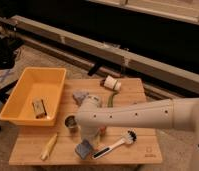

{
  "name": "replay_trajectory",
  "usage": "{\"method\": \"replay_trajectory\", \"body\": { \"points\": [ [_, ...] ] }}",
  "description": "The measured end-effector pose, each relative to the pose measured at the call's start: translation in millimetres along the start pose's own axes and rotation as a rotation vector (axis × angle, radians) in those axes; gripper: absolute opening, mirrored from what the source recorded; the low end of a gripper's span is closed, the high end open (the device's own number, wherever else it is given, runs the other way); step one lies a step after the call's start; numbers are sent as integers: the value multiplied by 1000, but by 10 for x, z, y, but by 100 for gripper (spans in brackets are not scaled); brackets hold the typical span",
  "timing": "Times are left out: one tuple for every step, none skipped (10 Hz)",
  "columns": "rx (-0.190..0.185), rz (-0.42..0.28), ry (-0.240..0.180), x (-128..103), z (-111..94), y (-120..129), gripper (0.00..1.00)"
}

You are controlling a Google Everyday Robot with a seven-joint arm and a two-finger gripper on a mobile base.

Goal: Place sponge in tray

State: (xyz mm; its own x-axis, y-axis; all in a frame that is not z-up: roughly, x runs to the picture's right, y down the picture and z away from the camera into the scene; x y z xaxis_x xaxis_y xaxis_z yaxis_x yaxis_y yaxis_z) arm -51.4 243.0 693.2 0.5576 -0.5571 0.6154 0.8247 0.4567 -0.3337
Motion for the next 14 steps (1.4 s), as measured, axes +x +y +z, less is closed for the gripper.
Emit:
{"method": "replay_trajectory", "body": {
  "points": [
    [10, -25, -12, -91, -215, 25, 0],
    [24, -76, -22, -240, -493, 42, 0],
    [37, -112, -23, -346, -668, 29, 0],
    [58, -149, -19, -469, -860, -8, 0],
    [81, -182, -13, -578, -1004, -83, 0],
    [129, -223, 3, -763, -1183, -260, 0],
    [158, -230, 12, -850, -1246, -389, 0],
    [194, -237, 26, -947, -1326, -566, 0],
    [231, -242, 36, -1065, -1432, -769, 0],
    [279, -249, 47, -1202, -1550, -1078, 0],
    [293, -246, 43, -1236, -1582, -1159, 0],
    [304, -245, 42, -1251, -1607, -1219, 0],
    [303, -244, 42, -1246, -1603, -1217, 0],
    [303, -243, 42, -1239, -1601, -1212, 0]
  ]
}}
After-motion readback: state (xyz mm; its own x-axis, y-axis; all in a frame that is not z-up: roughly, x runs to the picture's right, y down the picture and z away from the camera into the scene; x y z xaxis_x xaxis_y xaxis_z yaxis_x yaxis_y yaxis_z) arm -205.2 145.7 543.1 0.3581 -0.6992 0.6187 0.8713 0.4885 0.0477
